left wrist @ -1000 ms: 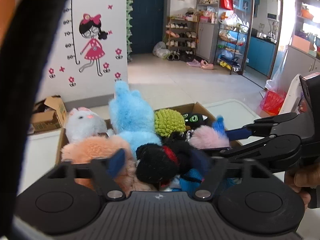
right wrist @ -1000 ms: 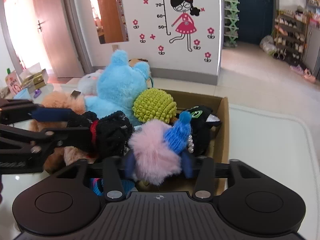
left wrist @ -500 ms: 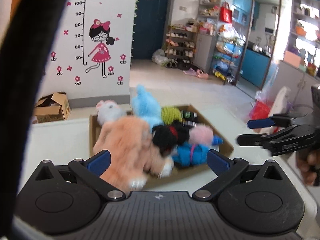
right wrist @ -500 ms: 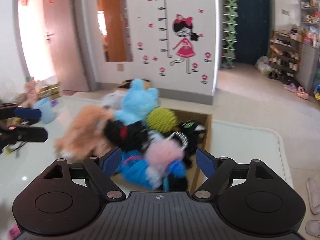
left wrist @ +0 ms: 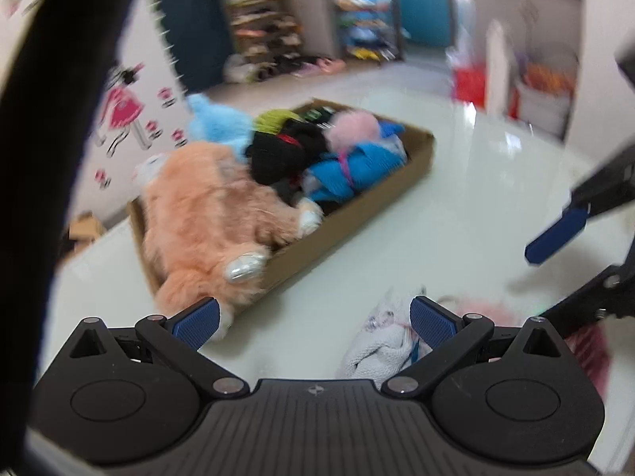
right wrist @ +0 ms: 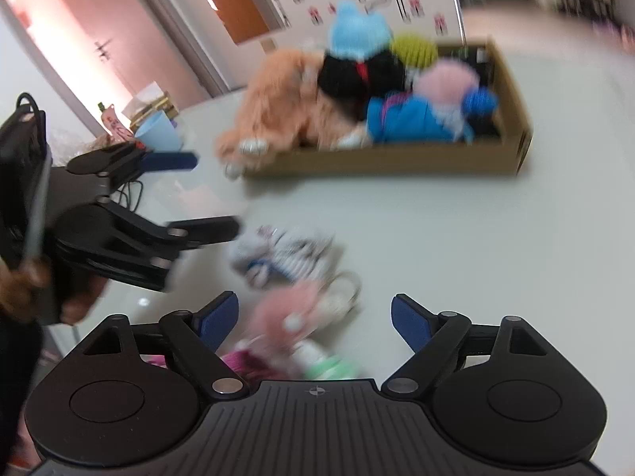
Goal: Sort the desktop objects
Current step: 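Move both tools back toward the remaining items beside the box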
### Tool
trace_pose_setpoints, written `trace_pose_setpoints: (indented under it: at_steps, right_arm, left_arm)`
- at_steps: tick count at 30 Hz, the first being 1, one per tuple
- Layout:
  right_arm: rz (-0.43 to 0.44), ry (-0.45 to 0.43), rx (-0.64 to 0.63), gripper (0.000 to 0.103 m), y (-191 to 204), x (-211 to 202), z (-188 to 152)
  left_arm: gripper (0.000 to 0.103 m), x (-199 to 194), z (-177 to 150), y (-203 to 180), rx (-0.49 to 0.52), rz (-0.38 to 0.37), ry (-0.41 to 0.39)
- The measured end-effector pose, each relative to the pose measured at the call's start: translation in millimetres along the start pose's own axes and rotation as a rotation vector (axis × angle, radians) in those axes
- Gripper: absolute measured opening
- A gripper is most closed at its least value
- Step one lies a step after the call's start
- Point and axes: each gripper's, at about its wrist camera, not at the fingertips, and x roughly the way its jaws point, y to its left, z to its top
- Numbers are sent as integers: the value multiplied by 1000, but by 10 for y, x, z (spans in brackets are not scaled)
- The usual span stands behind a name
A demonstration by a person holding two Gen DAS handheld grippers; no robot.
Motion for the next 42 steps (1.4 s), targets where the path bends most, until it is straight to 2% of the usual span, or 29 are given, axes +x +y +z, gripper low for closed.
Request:
trace_pose_setpoints:
  at_steps: [2, 3, 5, 9, 14, 18, 23, 27, 30, 35, 37, 40, 42]
  right_arm:
    - [-38, 19, -19, 92, 94, 71, -18]
    - [-89, 33, -42, 92, 135, 129, -36]
    - [-136, 51, -73, 92, 197, 180, -69]
    - [-148, 53, -100, 92, 276, 197, -115]
    - [-158, 47, -132, 92, 336, 210, -119]
    - [-166, 62, -132, 92, 373, 296, -71]
    - [-194, 94, -146, 92, 451, 411, -34]
    - [-210, 118, -168, 92, 480, 462, -34]
    - [-210, 122, -165, 92, 471, 479, -39]
    - [-206, 109, -185, 92, 505, 443, -42]
    - [-207, 110, -192, 92, 509, 425, -39]
    - [-200, 107, -197, 92, 495, 409, -45]
    - [-196, 110, -194, 92, 481, 433, -57]
  left_arm:
    - [102, 117, 30, -107, 75, 8, 23]
    - [102, 166, 17, -124, 98, 13, 34]
    - [103, 243, 48, -112, 97, 14, 37]
    - [102, 226, -24, -32, 55, -2, 24]
    - [102, -13, -65, 61, 51, 38, -62]
    - [102, 162, -111, 148, 57, 93, 3]
    - [102, 314, -104, 190, 30, 65, 42]
    - [102, 238, -121, 130, 58, 20, 10]
    - [102, 240, -114, 118, 80, -5, 27]
    - [102, 153, -101, 192, 52, -37, 9]
    - [102, 115, -76, 292, -11, -125, 23]
    - [102, 135, -42, 408, -108, -321, 60]
    - [102, 215, -23, 393, -148, -361, 89]
